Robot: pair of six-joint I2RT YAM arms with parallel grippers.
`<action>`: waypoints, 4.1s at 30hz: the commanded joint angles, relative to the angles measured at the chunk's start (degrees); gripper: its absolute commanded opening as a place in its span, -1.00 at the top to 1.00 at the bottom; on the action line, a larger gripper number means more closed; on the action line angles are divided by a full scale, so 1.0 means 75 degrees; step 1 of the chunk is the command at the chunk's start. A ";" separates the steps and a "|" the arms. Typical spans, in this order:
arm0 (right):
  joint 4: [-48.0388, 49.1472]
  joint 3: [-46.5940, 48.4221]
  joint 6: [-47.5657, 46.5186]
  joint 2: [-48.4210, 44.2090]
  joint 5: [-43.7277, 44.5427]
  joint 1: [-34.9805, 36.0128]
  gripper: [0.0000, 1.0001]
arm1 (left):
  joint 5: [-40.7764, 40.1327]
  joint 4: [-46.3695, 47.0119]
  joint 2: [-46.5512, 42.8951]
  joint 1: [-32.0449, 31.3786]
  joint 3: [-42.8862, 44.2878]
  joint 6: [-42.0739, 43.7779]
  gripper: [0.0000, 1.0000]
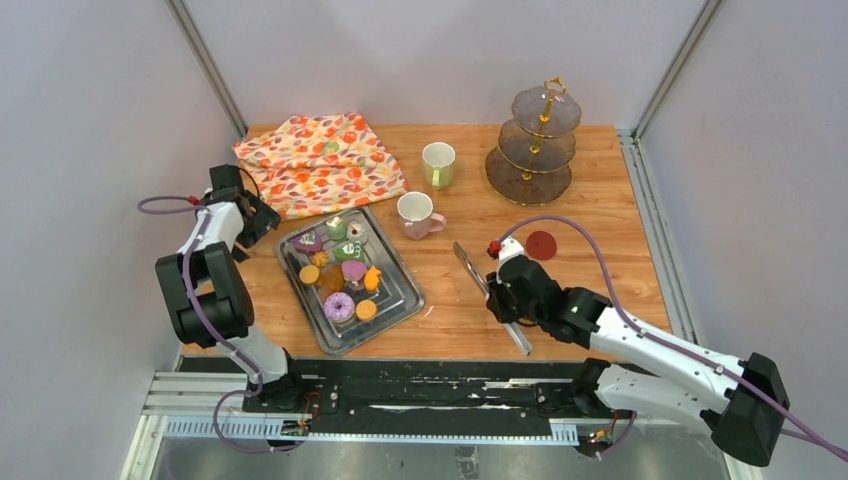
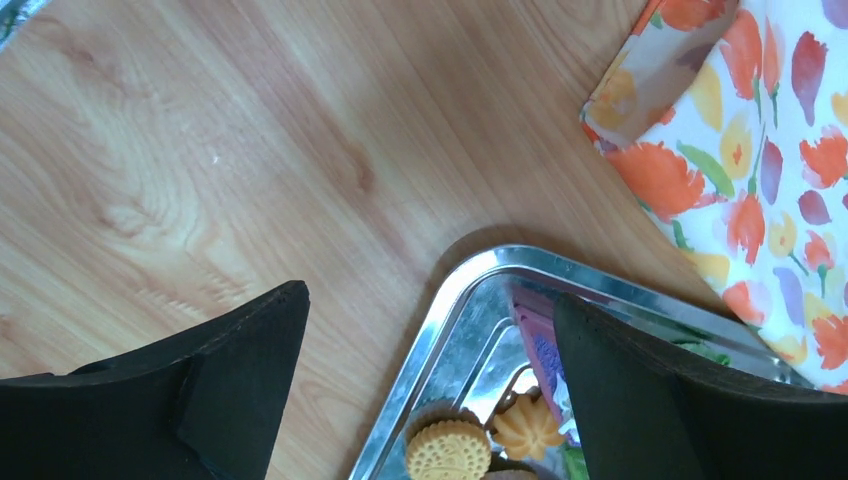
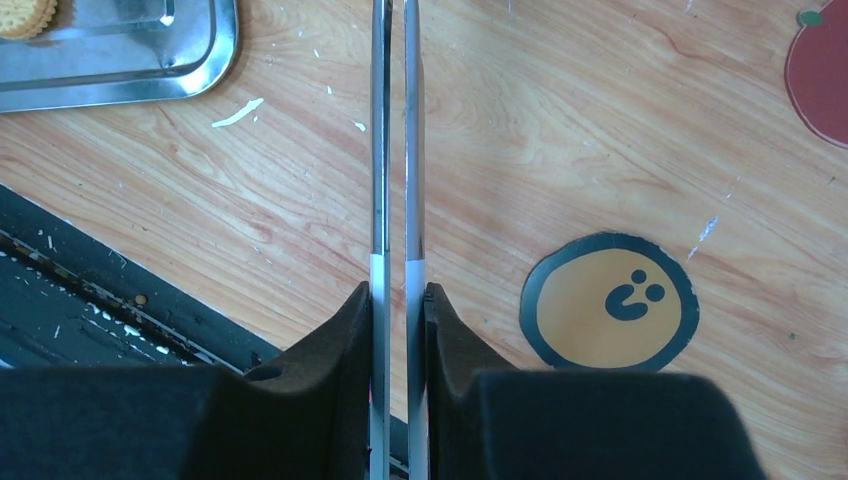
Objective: Serve the afternoon tea
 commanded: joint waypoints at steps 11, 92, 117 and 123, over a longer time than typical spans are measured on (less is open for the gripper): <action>-0.0120 0.0313 -0.0181 0.0340 -0.0171 -0.0058 0.93 | 0.0095 0.1199 0.1055 -0.0020 -0.0408 -0.1601 -0.69; -0.1273 0.2744 0.1106 0.3408 0.0035 0.2498 0.26 | 0.0337 -0.1406 -0.3925 -0.2436 -0.0395 -0.0120 -0.93; -0.2930 0.3742 0.0114 0.1071 0.0984 0.1981 0.99 | 0.0424 -0.1449 -0.3913 -0.2429 0.0057 -0.0007 -0.95; -0.3425 0.4436 -0.0654 0.0393 0.0984 0.0547 0.99 | 0.0581 -0.1455 -0.3966 -0.2436 0.0076 -0.0048 -0.95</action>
